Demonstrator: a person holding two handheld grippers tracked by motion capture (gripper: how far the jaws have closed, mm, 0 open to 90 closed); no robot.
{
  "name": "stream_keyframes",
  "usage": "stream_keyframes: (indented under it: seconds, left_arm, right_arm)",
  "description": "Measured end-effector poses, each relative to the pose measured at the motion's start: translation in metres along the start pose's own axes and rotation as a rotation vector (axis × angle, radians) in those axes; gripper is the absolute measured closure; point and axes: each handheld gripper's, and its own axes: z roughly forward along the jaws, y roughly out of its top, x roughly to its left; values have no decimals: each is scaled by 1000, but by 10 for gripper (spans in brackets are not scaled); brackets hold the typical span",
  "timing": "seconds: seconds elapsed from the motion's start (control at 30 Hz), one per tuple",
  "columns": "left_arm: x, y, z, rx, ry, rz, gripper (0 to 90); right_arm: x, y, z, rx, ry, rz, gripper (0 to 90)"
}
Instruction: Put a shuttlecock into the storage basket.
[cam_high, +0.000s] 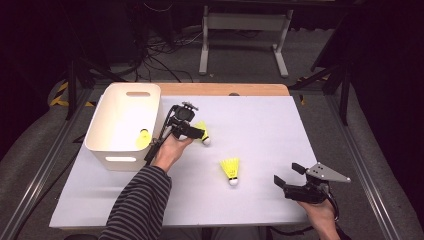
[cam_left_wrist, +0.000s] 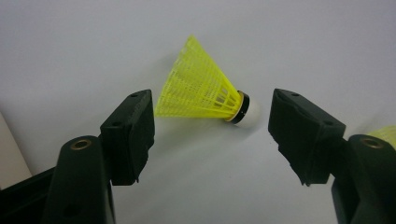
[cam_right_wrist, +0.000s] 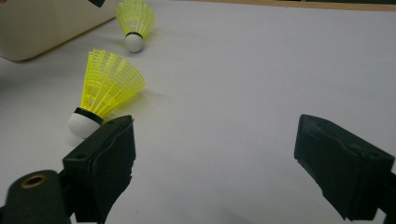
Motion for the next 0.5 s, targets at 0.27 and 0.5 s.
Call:
stream_keyframes:
  seconds: [0.27, 0.5]
  left_arm:
    - [6, 6, 5, 8, 14, -18, 327]
    - [7, 10, 12, 15, 5, -34, 330]
  right_arm:
    - [0, 0, 0, 1, 1, -1, 130]
    - [0, 0, 0, 0, 3, -1, 131]
